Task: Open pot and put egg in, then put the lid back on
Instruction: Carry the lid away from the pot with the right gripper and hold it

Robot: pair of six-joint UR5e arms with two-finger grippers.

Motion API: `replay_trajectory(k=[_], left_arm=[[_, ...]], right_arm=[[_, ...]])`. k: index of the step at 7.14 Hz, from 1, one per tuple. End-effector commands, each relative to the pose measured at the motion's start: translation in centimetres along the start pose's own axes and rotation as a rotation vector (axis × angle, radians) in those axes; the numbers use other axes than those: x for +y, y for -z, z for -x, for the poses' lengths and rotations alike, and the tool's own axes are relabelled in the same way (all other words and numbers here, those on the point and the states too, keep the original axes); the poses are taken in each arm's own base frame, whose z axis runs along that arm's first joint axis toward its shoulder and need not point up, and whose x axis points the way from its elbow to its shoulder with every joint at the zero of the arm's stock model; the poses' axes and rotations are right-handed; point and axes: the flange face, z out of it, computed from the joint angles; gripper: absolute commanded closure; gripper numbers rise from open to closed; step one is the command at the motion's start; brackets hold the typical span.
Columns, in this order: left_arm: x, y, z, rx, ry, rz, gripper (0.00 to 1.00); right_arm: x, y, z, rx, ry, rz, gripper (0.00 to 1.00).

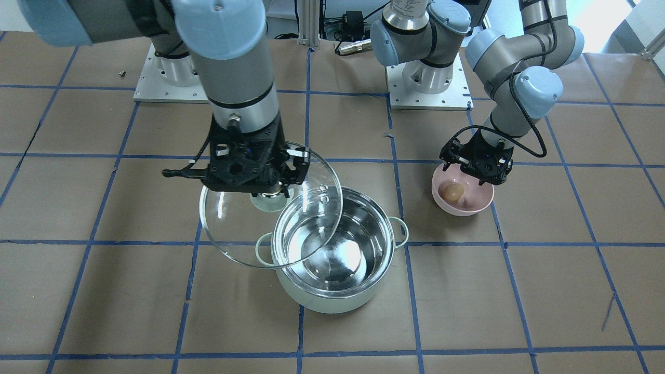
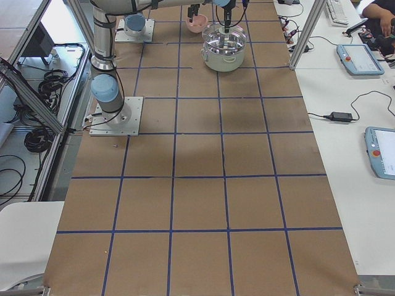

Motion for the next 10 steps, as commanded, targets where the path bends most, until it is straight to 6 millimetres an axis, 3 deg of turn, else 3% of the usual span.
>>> replay_trajectory(k=[1,2,3,4,5,10], left_arm=[[-0.2,-0.2,0.1,-0.001,-0.004,-0.010,0.03],[-0.4,-0.6,0.4,0.002,-0.007,-0.014,0.03],[-0.6,-0.9,0.7,0.000,-0.057,-0.016,0.04],[-0.5,-1.1,0.7,0.003,-0.117,-0.011,0.04],[-0.4,-1.5,0.7,0.004,-0.126,0.001,0.04],[-0.5,-3.8,0.9,-0.014,-0.163,-0.011,0.03]], right_arm=[[1.2,5.1,-8.6,-0.032,0.006,0.059,0.67],[3.0,6.5,-11.2,-0.024,0.079,0.063,0.67],[3.4,6.1,-14.3,-0.023,0.120,0.065,0.68],[3.7,6.8,-15.2,-0.016,0.109,0.028,0.68],[3.9,7.2,-15.7,0.066,0.116,0.017,0.68],[4.7,6.6,-15.4,0.055,0.134,0.021,0.70]])
